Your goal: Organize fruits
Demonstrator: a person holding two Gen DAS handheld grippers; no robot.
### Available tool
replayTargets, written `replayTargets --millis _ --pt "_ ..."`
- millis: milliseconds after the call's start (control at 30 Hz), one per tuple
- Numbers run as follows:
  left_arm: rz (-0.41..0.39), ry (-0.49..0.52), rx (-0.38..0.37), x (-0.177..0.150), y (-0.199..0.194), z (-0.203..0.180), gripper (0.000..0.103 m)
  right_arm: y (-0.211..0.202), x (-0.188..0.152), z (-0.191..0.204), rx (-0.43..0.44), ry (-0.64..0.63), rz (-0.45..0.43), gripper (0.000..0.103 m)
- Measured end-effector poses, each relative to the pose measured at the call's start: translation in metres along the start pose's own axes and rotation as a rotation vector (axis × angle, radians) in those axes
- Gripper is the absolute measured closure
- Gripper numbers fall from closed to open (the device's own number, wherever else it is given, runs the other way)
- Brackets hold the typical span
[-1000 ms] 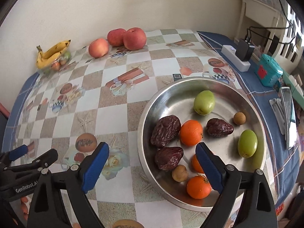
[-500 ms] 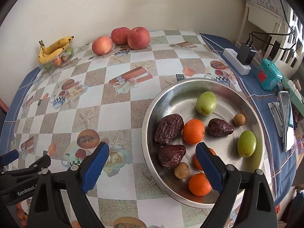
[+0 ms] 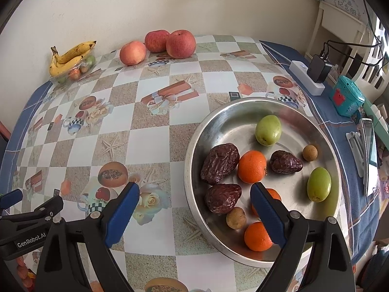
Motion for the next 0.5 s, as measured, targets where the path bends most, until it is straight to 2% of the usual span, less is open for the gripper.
replayTargets --millis 500 --pt "0.039 -0.019 -0.016 -0.0013 0.0039 0.0018 0.0 0.0038 -0.0011 -0.0012 -0.007 0.0 0.018 0.01"
Point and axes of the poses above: each gripper's, at about its wrist camera, not at the fingertips, and y roughly the way its jaws point, z to its left, x to its top, the point moved 4 cm from there along y, roughly the way its jaws point, and after that the axes turned 12 degrees about x, right-handed, at the moved point
